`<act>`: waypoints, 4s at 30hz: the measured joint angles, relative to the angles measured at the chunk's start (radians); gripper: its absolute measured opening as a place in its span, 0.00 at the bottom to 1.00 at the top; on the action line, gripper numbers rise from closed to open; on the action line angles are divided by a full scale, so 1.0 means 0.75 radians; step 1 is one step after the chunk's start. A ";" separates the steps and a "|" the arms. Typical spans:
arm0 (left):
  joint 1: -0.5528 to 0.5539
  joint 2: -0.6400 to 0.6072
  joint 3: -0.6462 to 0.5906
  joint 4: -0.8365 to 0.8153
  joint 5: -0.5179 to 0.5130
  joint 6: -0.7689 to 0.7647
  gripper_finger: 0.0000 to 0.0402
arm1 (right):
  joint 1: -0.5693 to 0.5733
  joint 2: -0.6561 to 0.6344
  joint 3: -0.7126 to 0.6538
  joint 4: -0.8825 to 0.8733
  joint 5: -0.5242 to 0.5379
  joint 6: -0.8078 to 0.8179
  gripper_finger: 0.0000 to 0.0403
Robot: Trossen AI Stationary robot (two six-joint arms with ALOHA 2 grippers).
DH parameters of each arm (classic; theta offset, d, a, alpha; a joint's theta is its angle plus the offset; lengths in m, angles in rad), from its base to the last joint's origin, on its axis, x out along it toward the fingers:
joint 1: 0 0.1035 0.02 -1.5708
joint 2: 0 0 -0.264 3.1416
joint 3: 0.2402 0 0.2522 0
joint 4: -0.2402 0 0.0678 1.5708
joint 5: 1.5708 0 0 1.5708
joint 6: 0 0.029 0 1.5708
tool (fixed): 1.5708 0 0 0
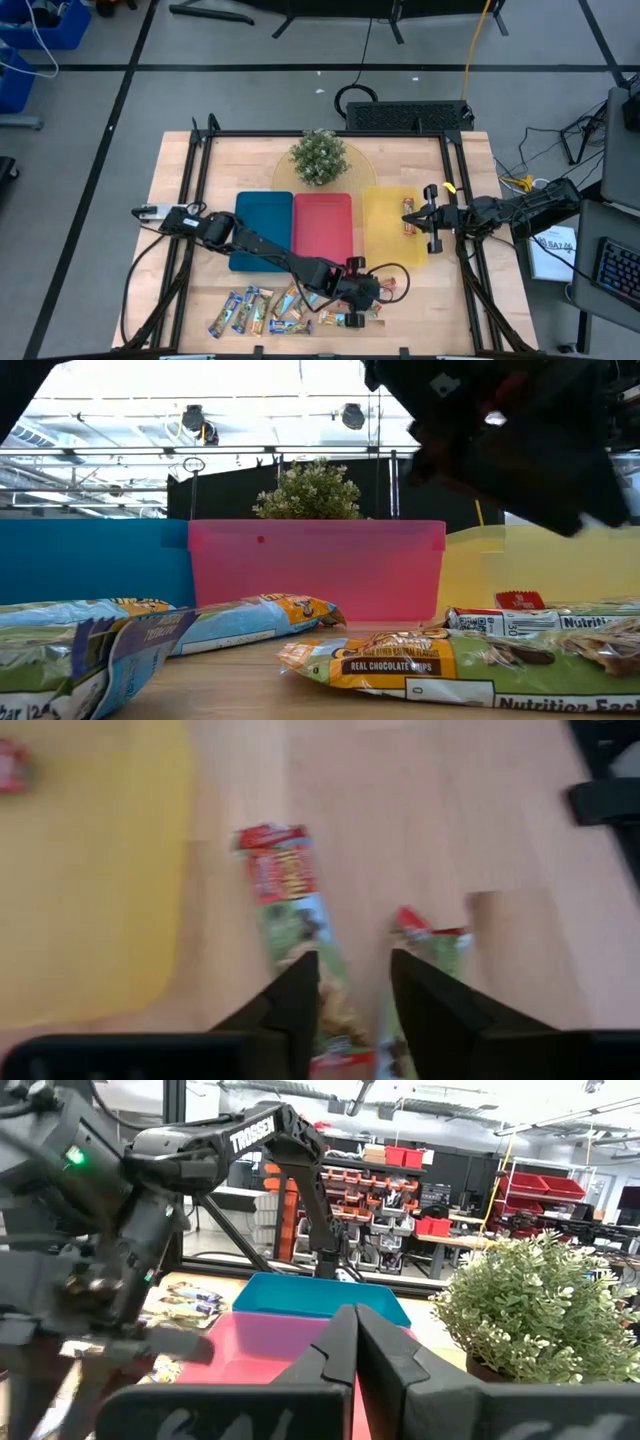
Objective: Pick and place Granola Bars by type
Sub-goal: Put the top red granola bar into the yellow bin
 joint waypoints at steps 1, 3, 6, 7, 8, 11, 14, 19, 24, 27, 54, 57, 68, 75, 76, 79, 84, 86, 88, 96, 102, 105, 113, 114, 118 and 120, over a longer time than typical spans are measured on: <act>0.002 0.009 -0.001 0.005 0.014 -0.008 0.40 | 0.000 0.000 0.000 -0.003 0.000 0.000 0.00; 0.006 0.035 -0.005 -0.005 0.008 -0.032 0.45 | 0.000 0.005 0.000 -0.004 0.000 0.001 0.00; 0.013 0.068 -0.005 0.029 -0.037 -0.040 0.49 | 0.000 0.012 0.000 -0.010 0.000 0.011 0.00; 0.014 0.068 -0.006 0.025 -0.063 -0.041 0.50 | 0.000 0.015 0.000 -0.008 0.000 0.020 0.00; 0.019 0.076 -0.005 0.037 -0.089 -0.045 0.51 | 0.000 0.016 0.000 -0.011 0.000 0.026 0.00; 0.027 0.087 -0.004 0.042 -0.118 -0.050 0.51 | 0.000 0.017 0.000 -0.010 0.000 0.031 0.00; 0.034 0.090 -0.005 0.027 -0.119 -0.035 0.52 | 0.000 0.020 0.000 -0.020 -0.003 0.031 0.00; 0.036 0.097 -0.005 -0.012 -0.119 -0.008 0.52 | 0.000 0.028 0.000 -0.029 -0.004 0.031 0.00; 0.035 0.118 -0.001 -0.011 -0.105 0.011 0.52 | 0.000 0.029 0.000 -0.030 -0.004 0.031 0.00; 0.035 0.124 0.001 -0.005 -0.104 0.011 0.52 | 0.000 0.029 0.000 -0.030 -0.005 0.031 0.00; 0.035 0.096 -0.007 0.024 -0.031 0.019 0.22 | 0.000 0.031 0.000 -0.044 -0.006 0.025 0.00; 0.027 0.076 -0.009 0.015 -0.030 0.025 0.21 | 0.000 0.031 0.000 -0.045 -0.006 0.025 0.00; 0.020 0.032 -0.005 0.056 -0.022 0.040 0.20 | 0.000 0.030 0.000 -0.057 -0.006 0.025 0.00; 0.020 0.007 0.003 0.087 0.024 0.045 0.20 | 0.000 0.030 0.000 -0.060 -0.006 0.026 0.00; 0.020 0.005 0.004 0.103 0.030 0.045 0.20 | 0.000 0.030 0.000 -0.060 -0.006 0.026 0.00; 0.020 -0.007 0.004 0.121 0.095 0.064 0.20 | 0.000 0.030 0.000 -0.059 -0.006 0.026 0.00; 0.020 -0.033 0.004 0.201 0.247 0.145 0.20 | 0.000 0.030 0.000 -0.060 -0.006 0.026 0.00; 0.020 -0.045 0.004 0.228 0.342 0.198 0.20 | 0.000 0.031 0.000 -0.059 -0.006 0.028 0.00; 0.020 -0.047 0.004 0.283 0.454 0.239 0.20 | 0.000 0.030 0.000 -0.058 -0.006 0.030 0.00; 0.049 -0.048 0.006 0.450 0.746 0.360 0.20 | 0.000 0.031 0.000 -0.059 -0.006 0.030 0.00; 0.079 -0.048 0.006 0.472 0.748 0.317 0.20 | 0.000 0.031 0.000 -0.059 -0.007 0.030 0.00; 0.093 -0.048 0.006 0.465 0.747 0.283 0.20 | 0.000 0.031 0.000 -0.059 -0.007 0.030 0.00; 0.107 -0.048 0.012 0.408 0.739 0.256 0.20 | 0.000 0.031 0.000 -0.060 -0.007 0.031 0.00; 0.112 -0.048 0.033 0.347 0.729 0.249 0.20 | 0.000 0.031 0.000 -0.060 -0.007 0.031 0.00; 0.150 -0.045 0.214 -0.022 0.553 0.250 0.20 | 0.000 0.031 0.000 -0.059 -0.007 0.031 0.00; 0.166 -0.048 0.298 -0.173 0.428 0.294 0.20 | 0.000 0.031 0.000 -0.060 -0.007 0.031 0.00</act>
